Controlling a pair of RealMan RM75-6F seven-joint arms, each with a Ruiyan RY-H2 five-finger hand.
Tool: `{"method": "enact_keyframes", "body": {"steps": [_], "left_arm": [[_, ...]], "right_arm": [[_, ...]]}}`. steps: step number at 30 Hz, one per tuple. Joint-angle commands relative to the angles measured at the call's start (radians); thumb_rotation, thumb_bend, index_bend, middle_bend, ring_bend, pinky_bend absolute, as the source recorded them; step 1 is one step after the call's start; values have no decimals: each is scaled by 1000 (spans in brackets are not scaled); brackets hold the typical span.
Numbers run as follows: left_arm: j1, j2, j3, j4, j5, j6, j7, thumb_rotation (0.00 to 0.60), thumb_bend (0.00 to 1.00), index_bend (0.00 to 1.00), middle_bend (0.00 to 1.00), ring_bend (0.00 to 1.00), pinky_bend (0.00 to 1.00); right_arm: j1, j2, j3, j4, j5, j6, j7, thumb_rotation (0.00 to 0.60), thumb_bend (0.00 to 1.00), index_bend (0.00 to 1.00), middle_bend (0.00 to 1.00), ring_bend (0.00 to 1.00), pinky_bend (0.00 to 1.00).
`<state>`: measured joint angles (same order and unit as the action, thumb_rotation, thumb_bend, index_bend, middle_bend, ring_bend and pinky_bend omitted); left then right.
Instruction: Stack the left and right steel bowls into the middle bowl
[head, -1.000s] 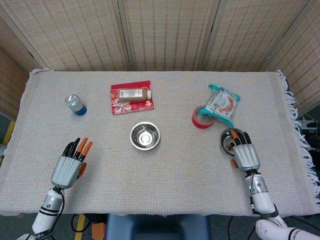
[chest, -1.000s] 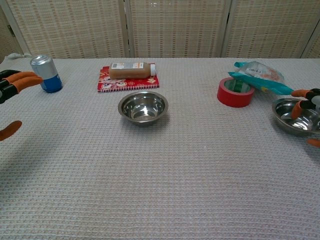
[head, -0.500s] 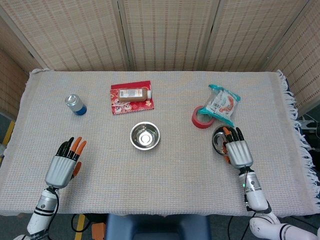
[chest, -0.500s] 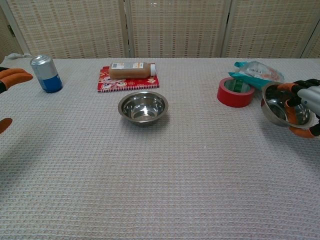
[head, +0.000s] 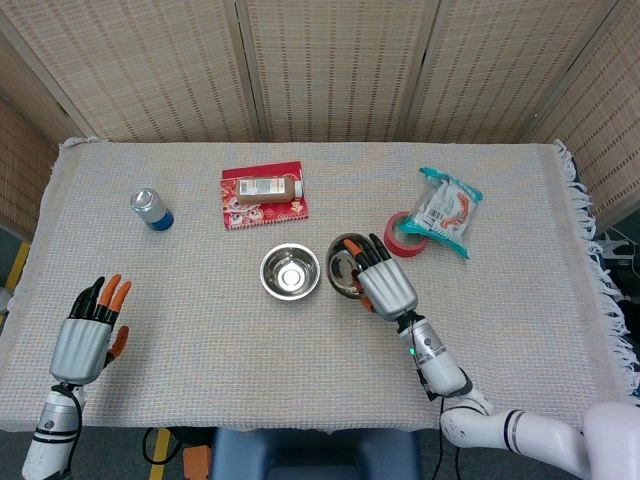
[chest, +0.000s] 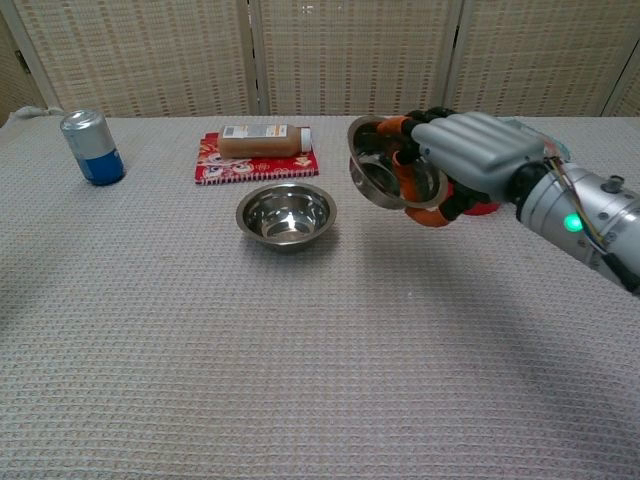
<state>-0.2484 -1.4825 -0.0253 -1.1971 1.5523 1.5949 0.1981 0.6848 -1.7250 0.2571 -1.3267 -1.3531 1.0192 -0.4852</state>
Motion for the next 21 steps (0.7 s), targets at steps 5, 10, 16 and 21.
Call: {"method": "enact_keyframes", "body": {"steps": [5, 10, 16, 21], "left_arm": [[27, 27, -23, 10, -14, 23, -51, 600, 444, 0, 0, 0, 165], [40, 48, -31, -4, -24, 23, -62, 600, 444, 0, 0, 0, 165], [52, 66, -35, -32, -21, 30, -50, 600, 444, 0, 0, 0, 165], [71, 84, -27, -65, -11, 45, -34, 600, 445, 0, 0, 0, 165]], "right_arm": [[200, -239, 96, 279, 68, -126, 44, 600, 345, 711, 78, 0, 0], [256, -321, 93, 408, 48, -150, 192, 600, 342, 335, 76, 0, 0], [227, -274, 37, 369, 3, -124, 291, 600, 208, 0, 0, 0, 0], [99, -117, -35, 168, -6, -13, 209, 600, 147, 0, 0, 0, 0]]}}
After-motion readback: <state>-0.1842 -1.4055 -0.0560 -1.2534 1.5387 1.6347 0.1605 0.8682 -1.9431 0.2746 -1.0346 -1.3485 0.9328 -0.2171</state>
